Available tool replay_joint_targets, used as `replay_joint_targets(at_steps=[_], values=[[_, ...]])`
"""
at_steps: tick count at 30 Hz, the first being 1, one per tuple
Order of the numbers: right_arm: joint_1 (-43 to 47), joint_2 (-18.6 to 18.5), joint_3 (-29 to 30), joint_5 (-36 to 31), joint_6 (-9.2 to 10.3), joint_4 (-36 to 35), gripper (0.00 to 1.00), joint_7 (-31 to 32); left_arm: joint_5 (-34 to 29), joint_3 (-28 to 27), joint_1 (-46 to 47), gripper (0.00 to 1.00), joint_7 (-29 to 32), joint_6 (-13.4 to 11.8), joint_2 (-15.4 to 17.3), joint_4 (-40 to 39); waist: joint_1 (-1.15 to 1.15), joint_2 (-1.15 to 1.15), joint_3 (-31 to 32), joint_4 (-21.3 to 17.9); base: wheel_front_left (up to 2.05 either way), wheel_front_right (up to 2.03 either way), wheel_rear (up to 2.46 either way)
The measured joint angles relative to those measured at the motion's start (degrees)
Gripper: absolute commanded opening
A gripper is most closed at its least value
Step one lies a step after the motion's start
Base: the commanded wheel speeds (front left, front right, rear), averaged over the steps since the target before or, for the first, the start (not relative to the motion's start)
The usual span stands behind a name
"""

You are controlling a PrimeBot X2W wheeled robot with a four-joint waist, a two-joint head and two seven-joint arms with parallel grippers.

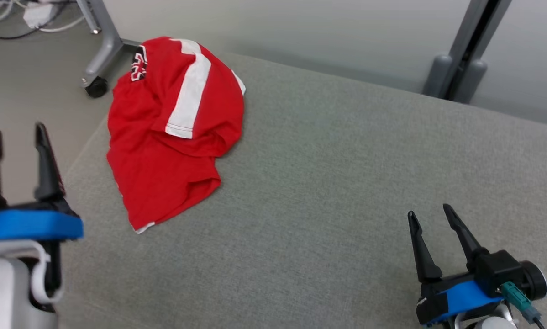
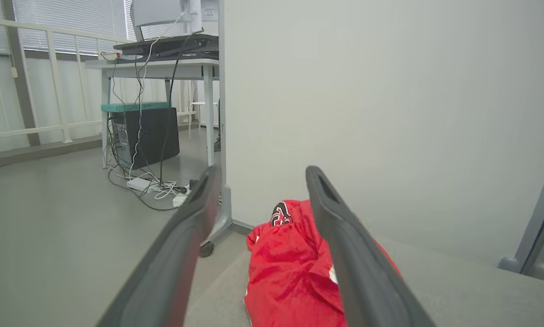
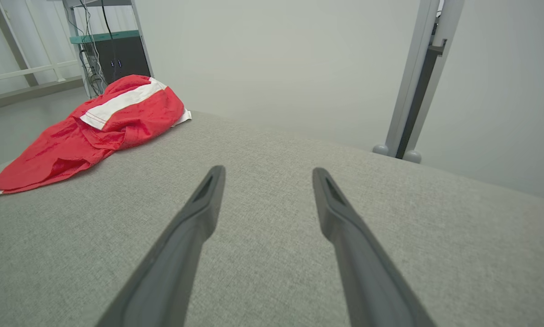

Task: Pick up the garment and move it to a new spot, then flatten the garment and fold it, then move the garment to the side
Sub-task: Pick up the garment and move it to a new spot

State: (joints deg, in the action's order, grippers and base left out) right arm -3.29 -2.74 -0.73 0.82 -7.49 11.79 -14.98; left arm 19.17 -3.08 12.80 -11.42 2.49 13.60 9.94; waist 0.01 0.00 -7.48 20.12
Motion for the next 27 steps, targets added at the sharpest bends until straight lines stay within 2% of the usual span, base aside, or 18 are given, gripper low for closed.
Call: replay_joint_targets(at_steps=[4,8,16,27], values=[[-2.1,0.0,-0.1,-2.1,0.0,-1.1,1.0,0.0,0.7,-1.4,8.4,1.0,4.9,0.9,5.1,-0.4,0.0,0.0,-3.8,-2.5,0.0,0.0,0.0],[-4.1,0.0,-0.7,-3.7,0.0,-1.5,1.0,0.0,4.0,0.1,15.3,1.0,10.5,3.4,7.8,4.9,0.01,0.0,-7.9,-5.3,0.0,0.0,0.0],[-6.0,0.0,-1.3,-6.3,0.0,-3.0,1.0,0.0,7.6,6.6,22.2,1.0,16.0,4.6,9.3,18.9,0.01,0.0,-15.0,-9.0,0.0,0.0,0.0],[-7.1,0.1,-1.2,-7.4,-0.01,-5.6,1.0,-0.2,10.6,10.1,28.9,1.0,14.6,4.9,9.9,33.5,-0.01,0.0,-21.3,-11.2,0.0,0.0,0.0]])
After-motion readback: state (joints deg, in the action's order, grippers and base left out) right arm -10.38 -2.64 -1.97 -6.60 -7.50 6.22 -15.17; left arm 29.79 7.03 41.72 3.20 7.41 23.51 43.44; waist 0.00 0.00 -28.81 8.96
